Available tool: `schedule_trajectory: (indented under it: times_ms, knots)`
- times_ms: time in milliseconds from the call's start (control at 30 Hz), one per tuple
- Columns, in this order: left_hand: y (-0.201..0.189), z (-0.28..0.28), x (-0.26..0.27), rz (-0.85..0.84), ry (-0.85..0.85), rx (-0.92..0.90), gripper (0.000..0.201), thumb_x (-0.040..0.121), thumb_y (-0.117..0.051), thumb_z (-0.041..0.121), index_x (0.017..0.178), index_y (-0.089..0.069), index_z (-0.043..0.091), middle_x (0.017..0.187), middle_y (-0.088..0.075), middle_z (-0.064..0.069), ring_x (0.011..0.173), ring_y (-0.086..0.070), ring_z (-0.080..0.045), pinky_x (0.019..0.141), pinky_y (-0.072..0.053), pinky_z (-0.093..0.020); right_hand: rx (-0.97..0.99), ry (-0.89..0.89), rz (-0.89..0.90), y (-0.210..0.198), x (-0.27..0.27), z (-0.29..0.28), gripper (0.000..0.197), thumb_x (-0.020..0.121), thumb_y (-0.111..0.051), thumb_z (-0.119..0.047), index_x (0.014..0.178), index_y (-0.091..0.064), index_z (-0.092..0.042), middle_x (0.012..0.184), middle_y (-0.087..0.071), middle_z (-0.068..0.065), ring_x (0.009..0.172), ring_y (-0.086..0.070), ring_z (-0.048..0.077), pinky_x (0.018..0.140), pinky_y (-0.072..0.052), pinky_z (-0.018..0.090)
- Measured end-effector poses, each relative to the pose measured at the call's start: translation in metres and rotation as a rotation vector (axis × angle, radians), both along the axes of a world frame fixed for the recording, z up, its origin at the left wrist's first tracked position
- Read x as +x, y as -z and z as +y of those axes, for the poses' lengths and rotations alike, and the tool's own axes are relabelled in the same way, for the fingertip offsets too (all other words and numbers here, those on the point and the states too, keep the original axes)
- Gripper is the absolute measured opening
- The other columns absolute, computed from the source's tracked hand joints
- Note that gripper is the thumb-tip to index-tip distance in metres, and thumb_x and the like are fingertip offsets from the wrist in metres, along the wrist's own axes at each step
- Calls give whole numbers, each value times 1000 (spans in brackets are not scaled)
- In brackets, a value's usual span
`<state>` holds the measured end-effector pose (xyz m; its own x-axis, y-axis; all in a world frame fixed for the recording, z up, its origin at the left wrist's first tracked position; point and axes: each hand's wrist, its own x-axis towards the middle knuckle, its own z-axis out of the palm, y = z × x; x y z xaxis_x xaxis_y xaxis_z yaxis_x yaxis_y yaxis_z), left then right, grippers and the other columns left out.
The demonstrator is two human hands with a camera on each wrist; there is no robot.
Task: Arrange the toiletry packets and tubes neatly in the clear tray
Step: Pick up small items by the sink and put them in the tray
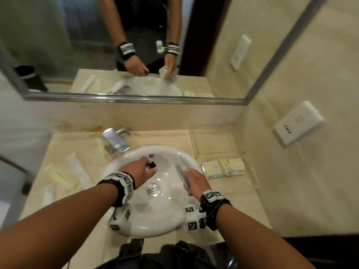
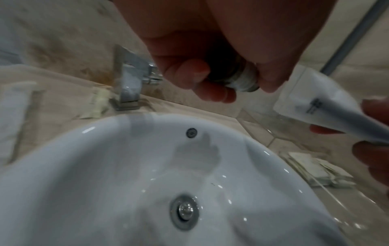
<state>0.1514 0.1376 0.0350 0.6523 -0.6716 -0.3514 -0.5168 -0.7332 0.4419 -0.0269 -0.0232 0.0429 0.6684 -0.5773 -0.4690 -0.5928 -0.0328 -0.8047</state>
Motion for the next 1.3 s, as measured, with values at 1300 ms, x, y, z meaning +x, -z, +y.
schedule_trajectory:
  times_ms: [1300]
  knots:
    - [74,-275,-161,-297,616,317,28,90,-51,22,117,-53,16,115,-56,-8,104,-53,-27,77,-49,-38,-217,317,210,62,-142,-239,22,102,-45,-28,91,-62,-20,80,-60,-2,76,-56,23,63,-38,30]
